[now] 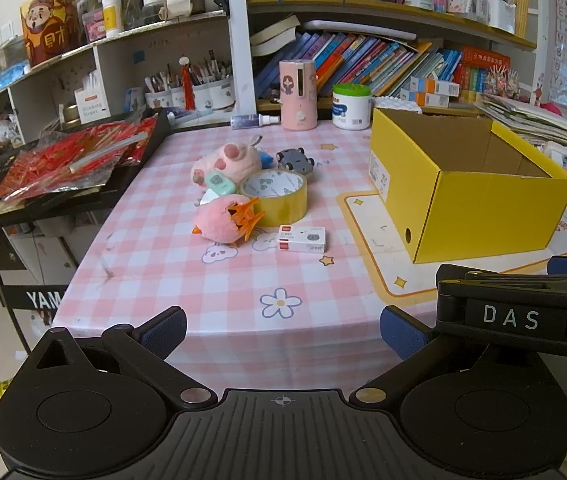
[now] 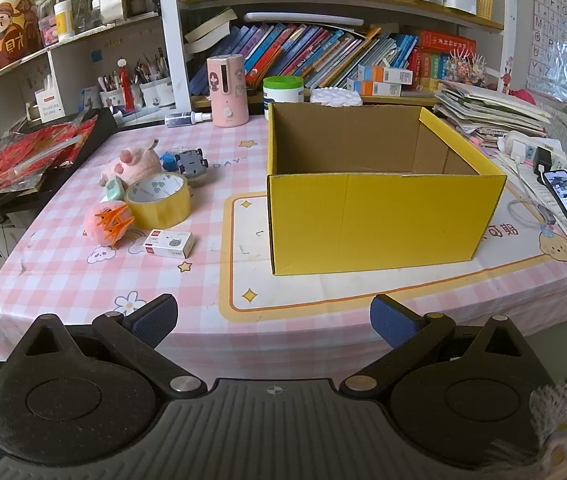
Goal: Organize objects
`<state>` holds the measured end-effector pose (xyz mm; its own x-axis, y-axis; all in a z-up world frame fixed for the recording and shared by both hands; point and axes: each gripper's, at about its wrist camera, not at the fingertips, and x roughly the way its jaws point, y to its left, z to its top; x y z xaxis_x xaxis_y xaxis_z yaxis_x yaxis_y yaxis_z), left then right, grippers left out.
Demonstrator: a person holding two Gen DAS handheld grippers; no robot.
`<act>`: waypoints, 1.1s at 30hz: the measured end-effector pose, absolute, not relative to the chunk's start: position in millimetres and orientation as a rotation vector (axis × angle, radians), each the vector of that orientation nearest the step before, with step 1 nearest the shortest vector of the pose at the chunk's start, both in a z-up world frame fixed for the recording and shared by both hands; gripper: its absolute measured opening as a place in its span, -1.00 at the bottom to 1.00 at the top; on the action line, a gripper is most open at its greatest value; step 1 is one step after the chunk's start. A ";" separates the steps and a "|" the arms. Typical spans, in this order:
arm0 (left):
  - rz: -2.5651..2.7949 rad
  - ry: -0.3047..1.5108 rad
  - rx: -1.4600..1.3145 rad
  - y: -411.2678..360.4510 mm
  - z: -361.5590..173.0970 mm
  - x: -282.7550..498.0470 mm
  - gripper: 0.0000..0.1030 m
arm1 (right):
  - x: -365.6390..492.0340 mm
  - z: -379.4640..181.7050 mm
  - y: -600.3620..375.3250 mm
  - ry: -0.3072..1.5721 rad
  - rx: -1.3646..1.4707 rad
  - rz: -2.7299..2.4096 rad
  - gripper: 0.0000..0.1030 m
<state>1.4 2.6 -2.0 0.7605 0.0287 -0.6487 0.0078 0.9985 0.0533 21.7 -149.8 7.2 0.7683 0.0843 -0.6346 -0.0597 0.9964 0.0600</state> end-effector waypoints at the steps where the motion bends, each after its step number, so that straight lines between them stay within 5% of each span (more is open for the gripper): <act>1: 0.012 0.707 0.055 2.9 -2.2 1.8 1.00 | 21.7 7.2 -149.7 0.691 0.037 0.078 1.00; 33: 0.016 0.708 0.040 17.7 0.6 6.1 1.00 | 27.3 9.9 -133.5 0.691 0.015 0.087 1.00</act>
